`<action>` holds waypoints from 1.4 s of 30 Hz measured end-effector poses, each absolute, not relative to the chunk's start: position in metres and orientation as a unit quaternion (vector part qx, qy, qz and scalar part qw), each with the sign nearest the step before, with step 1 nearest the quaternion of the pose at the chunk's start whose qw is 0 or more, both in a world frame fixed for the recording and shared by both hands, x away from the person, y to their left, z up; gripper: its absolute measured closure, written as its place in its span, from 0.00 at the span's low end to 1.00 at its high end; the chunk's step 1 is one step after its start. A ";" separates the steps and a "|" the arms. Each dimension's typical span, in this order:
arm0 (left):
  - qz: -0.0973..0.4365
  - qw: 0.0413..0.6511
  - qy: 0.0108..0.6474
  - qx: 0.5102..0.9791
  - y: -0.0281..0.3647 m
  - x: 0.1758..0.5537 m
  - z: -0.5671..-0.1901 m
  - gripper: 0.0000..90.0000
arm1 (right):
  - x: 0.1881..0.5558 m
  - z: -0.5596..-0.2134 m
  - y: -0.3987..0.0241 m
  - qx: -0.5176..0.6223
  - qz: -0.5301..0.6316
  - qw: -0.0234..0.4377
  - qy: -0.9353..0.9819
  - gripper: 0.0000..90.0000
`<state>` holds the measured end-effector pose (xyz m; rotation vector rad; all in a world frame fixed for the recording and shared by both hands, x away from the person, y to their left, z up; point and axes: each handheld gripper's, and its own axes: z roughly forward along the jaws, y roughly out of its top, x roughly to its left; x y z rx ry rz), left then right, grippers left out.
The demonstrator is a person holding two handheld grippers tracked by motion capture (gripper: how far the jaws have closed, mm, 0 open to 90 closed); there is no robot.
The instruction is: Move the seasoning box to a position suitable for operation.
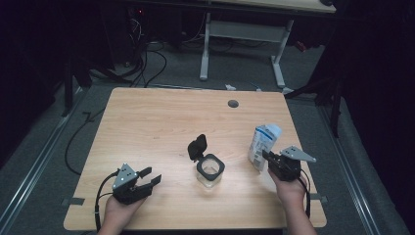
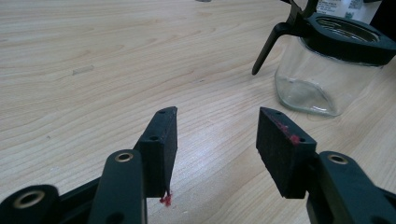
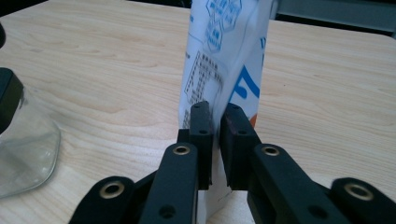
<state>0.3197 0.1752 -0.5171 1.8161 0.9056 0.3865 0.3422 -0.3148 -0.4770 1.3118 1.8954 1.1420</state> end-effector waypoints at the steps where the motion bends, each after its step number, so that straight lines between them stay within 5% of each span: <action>1: 0.161 0.513 0.376 0.755 0.175 0.320 -0.517 0.54 | 0.342 -0.477 -0.314 0.491 0.427 0.282 0.705 0.91; 18: 0.160 0.512 0.379 0.755 0.177 0.320 -0.517 0.54 | 0.350 -0.489 -0.306 0.519 0.447 0.287 0.669 0.68; 21: 0.159 0.511 0.379 0.755 0.177 0.320 -0.518 0.54 | 0.350 -0.490 -0.306 0.520 0.448 0.292 0.666 0.70; 28: 0.159 0.512 0.380 0.753 0.177 0.320 -0.518 0.54 | 0.351 -0.489 -0.307 0.517 0.450 0.296 0.665 0.92; 42: 0.161 0.513 0.379 0.753 0.178 0.320 -0.517 0.54 | 0.354 -0.478 -0.303 0.494 0.425 0.283 0.704 0.96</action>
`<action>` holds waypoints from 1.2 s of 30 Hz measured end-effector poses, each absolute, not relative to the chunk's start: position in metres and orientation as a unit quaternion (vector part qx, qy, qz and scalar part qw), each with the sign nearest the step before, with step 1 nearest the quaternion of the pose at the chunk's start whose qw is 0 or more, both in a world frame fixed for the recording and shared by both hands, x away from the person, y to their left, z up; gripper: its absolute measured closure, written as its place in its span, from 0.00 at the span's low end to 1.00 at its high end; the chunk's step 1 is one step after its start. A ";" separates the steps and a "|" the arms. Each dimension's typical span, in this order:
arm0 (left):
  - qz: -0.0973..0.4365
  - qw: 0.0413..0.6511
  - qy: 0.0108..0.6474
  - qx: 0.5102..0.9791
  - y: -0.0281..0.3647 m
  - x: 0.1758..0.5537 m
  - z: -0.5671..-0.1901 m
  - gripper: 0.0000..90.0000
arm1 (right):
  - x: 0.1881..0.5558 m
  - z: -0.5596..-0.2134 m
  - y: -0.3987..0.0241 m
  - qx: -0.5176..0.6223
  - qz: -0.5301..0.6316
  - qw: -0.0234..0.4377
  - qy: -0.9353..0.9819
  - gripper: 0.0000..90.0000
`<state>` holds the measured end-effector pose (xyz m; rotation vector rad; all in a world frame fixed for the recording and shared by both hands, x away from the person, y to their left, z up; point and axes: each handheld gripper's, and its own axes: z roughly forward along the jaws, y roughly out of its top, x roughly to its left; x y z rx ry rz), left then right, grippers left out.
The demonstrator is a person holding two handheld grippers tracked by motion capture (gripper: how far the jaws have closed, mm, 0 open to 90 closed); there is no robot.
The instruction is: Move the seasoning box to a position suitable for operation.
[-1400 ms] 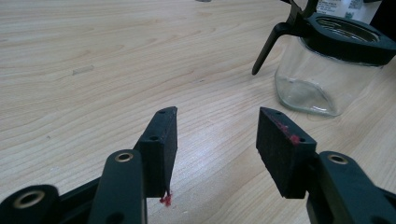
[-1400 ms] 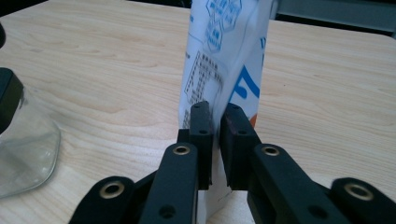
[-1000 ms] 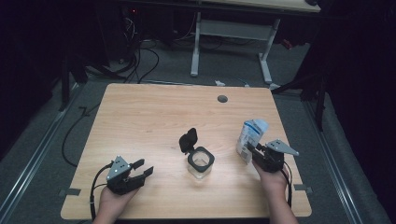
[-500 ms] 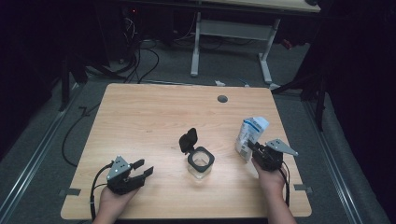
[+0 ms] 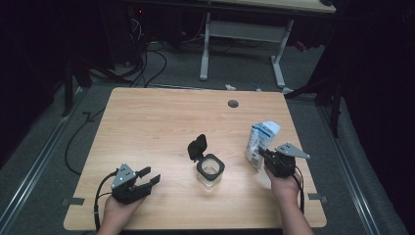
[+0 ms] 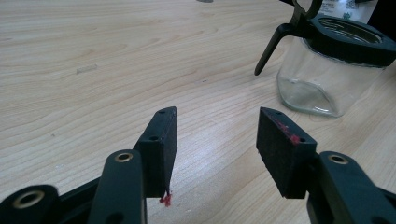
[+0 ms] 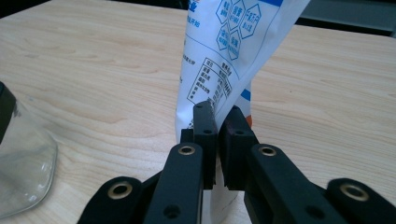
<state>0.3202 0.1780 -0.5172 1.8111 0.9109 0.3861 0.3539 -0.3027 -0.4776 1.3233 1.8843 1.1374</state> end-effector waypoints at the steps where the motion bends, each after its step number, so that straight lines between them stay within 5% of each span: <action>1: 0.161 0.514 0.379 0.752 0.178 0.320 -0.517 0.54 | 0.354 -0.476 -0.302 0.495 0.422 0.279 0.706 0.96; 36: 0.159 0.520 0.367 0.755 0.174 0.318 -0.516 0.53 | 0.329 -0.427 -0.296 0.438 0.347 0.206 0.804 0.97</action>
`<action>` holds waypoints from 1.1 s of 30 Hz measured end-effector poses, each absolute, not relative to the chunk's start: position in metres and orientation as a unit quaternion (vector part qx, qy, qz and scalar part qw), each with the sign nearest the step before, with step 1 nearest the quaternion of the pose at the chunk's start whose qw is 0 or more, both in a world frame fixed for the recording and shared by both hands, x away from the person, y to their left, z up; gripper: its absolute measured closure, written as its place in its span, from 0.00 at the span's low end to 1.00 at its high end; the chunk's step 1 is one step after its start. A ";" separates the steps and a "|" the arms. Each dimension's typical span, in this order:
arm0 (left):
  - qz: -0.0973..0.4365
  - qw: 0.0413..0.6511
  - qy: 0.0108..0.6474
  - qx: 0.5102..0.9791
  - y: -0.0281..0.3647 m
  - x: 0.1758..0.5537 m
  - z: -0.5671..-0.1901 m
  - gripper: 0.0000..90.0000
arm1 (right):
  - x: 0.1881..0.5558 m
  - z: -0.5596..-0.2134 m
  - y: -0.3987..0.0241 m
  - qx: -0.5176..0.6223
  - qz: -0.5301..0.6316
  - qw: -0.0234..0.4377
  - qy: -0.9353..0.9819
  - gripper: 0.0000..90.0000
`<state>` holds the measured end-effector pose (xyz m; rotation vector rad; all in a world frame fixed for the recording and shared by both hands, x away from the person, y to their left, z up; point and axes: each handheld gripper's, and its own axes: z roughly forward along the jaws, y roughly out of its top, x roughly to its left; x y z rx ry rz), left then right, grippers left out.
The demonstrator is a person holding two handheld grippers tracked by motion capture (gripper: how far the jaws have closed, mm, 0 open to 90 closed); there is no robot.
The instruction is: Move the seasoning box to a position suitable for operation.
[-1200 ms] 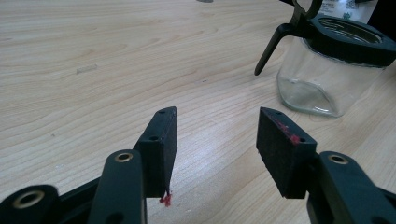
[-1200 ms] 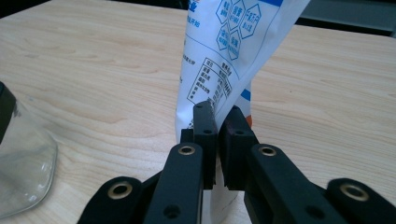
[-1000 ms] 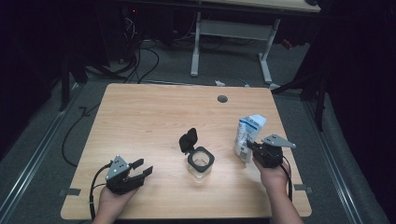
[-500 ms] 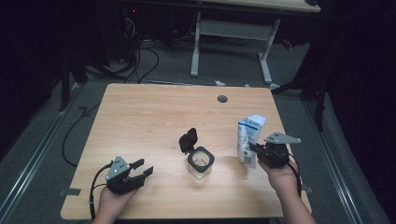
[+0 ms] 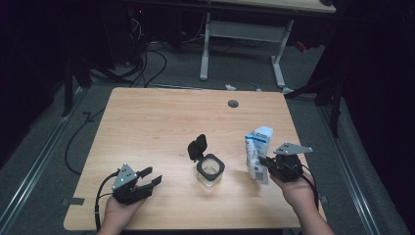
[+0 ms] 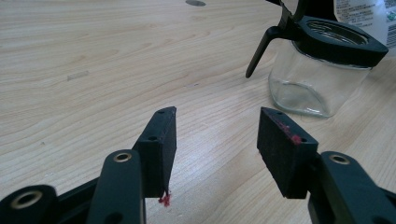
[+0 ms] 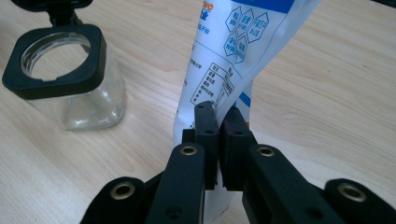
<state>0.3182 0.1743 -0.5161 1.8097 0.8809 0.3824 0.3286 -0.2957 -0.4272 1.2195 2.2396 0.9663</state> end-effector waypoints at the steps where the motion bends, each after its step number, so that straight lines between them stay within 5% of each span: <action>1: 0.159 0.519 0.367 0.755 0.174 0.318 -0.516 0.53 | 0.328 -0.427 -0.295 0.436 0.343 0.203 0.807 0.97; 33: 0.156 0.523 0.359 0.757 0.170 0.317 -0.516 0.53 | 0.320 -0.417 -0.286 0.421 0.268 0.162 0.851 0.98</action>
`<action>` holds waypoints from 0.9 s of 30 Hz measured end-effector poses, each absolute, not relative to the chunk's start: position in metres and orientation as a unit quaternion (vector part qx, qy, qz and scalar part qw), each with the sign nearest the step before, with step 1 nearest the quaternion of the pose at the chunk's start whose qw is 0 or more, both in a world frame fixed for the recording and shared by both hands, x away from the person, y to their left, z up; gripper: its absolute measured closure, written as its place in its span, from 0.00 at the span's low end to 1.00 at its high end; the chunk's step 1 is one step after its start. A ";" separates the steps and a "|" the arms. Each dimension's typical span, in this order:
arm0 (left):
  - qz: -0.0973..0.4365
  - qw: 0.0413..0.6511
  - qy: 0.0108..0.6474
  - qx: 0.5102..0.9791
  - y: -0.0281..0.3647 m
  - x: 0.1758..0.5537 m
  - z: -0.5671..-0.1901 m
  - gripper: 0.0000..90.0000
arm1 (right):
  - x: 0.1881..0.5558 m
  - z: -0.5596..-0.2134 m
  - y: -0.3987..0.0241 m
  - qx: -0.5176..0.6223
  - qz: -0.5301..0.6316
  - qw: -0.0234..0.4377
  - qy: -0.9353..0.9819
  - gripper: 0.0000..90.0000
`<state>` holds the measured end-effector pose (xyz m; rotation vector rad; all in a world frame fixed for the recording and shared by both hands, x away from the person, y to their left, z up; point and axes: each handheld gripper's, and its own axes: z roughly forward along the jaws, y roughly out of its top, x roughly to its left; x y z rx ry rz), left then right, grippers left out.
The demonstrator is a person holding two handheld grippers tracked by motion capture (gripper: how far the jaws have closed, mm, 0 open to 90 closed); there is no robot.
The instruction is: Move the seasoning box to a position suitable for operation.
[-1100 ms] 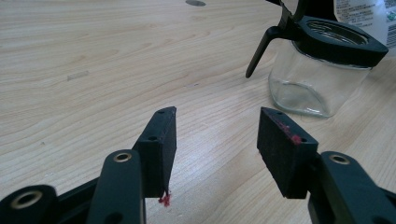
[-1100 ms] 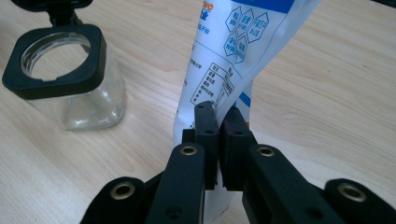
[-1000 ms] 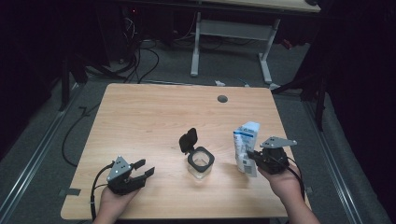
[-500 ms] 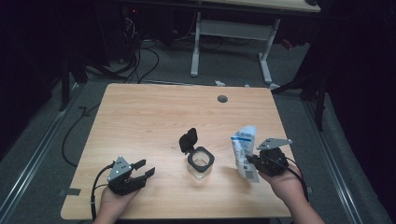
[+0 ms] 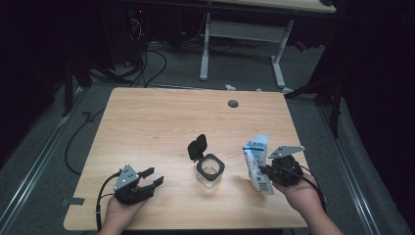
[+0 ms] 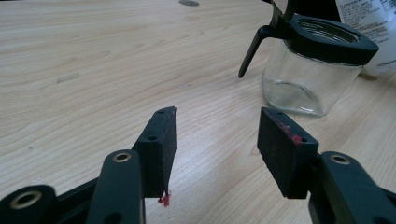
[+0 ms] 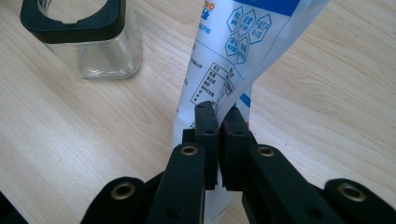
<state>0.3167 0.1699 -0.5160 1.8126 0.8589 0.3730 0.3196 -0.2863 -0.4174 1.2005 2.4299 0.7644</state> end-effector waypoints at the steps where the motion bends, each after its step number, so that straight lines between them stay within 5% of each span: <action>1: 0.156 0.523 0.357 0.758 0.170 0.316 -0.516 0.53 | 0.319 -0.417 -0.286 0.421 0.267 0.161 0.852 0.98; 27: 0.151 0.523 0.349 0.763 0.166 0.315 -0.517 0.53 | 0.320 -0.407 -0.274 0.402 0.205 0.118 0.884 0.99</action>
